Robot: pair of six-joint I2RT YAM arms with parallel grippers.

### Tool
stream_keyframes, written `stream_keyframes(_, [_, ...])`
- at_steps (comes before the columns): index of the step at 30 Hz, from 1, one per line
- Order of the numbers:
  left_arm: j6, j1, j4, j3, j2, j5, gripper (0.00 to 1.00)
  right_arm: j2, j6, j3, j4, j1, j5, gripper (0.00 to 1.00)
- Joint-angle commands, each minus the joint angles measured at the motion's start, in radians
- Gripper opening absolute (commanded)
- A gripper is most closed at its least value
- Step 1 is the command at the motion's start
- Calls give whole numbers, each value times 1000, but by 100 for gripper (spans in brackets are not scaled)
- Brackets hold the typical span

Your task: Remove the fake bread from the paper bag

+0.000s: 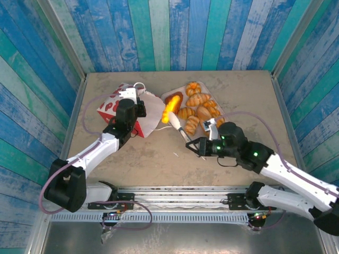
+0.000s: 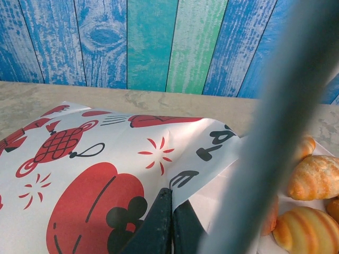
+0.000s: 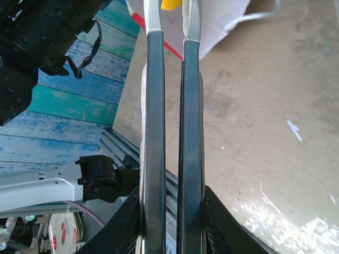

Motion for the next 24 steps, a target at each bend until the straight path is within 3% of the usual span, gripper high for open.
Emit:
stream_keyframes(1, [-19, -4, -34, -1, -58, -4, 6, -104, 58, -61, -79, -10, 51, 1])
stream_keyframes(12, [-49, -3, -69, 9, -99, 56, 7, -429, 147, -182, -308, -58, 74, 3])
stream_keyframes(24, [-59, -3, -80, 2, -103, 66, 7, -429, 103, -249, -335, -152, -37, 5])
